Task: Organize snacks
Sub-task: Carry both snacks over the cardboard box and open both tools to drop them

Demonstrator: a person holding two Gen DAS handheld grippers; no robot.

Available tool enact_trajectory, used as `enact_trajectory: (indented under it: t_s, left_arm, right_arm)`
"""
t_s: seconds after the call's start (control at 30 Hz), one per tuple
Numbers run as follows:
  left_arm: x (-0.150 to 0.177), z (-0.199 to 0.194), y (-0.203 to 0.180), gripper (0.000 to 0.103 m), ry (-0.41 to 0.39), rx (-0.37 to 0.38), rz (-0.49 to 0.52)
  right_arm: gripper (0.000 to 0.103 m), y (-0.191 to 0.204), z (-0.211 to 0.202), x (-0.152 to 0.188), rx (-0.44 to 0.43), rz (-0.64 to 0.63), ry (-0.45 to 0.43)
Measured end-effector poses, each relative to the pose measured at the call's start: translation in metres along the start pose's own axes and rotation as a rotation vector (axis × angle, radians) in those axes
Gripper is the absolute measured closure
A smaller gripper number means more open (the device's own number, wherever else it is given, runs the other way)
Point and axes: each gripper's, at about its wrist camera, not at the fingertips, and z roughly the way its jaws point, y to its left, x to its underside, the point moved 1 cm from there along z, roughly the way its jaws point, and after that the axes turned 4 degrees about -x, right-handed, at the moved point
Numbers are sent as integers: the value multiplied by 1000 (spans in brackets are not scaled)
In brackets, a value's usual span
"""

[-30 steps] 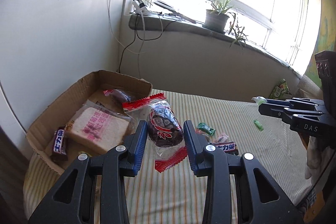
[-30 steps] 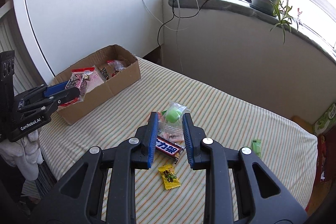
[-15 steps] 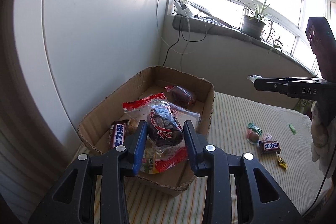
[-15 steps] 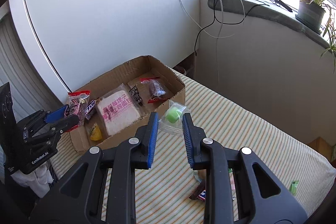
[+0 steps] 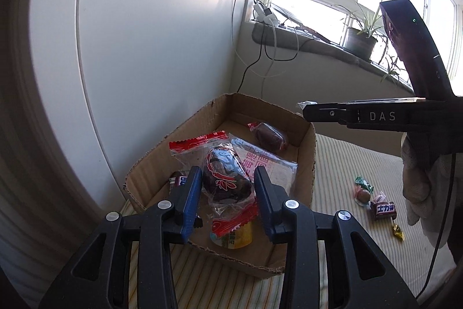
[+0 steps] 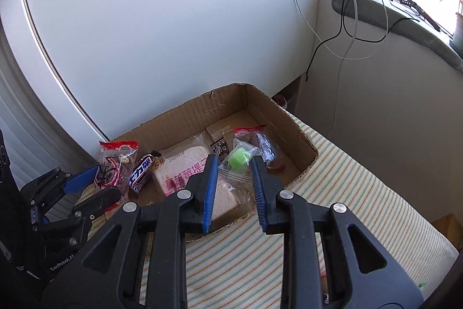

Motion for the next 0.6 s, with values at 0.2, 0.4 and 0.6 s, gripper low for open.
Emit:
enact_trajectory:
  t_s: [0.2, 0.4, 0.6]
  left_arm:
    - [-2, -1, 0, 61, -7, -6, -5]
    - [-3, -5, -3, 61, -14, -5, 6]
    - [-4, -10, -10, 60, -20, -5, 20]
  right_arm:
    - [52, 6, 2, -3, 8, -14, -12]
    - [39, 6, -9, -3, 19, -15, -40]
    - [34, -1, -23, 1, 41, -5, -52]
